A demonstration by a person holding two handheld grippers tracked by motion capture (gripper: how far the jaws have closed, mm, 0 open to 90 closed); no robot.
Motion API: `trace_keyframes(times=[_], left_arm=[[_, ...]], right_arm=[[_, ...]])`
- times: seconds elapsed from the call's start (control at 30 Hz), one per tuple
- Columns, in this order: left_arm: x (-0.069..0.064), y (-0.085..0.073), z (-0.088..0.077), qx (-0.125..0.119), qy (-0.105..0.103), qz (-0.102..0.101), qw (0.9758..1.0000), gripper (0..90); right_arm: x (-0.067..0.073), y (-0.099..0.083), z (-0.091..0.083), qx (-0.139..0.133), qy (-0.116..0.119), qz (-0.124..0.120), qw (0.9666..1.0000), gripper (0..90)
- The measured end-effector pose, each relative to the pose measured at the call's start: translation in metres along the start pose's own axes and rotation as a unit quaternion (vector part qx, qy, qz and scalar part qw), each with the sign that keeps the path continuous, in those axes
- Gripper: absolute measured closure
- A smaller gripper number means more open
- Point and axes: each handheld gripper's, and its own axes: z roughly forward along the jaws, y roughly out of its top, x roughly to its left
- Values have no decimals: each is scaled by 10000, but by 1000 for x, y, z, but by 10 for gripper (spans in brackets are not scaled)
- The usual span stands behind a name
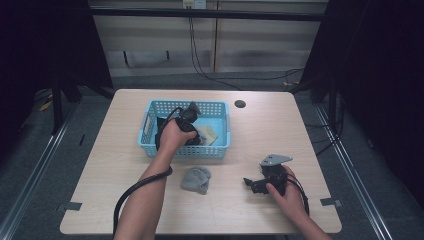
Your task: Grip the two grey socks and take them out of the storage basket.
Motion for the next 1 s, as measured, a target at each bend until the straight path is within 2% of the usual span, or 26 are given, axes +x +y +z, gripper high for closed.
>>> trace_keyframes(times=[0.07,0.2,0.5,0.63,1.0], left_arm=[[-1,2,-2,79,-9,-6,10000,753],[-3,3,-9,115,20,38,9999,780],[-1,4,-38,-28,-54,157,9999,782],[-1,3,-52,-118,-86,141,9998,782],[-7,1,-86,-175,-47,251,9995,782]], right_arm=[[0,0,0,0,-1,-14,10000,110],[0,0,0,11,-5,-14,10000,110],[0,0,0,9,-5,-11,10000,110],[0,0,0,16,-1,6,10000,111],[0,0,0,18,-1,3,10000,110]])
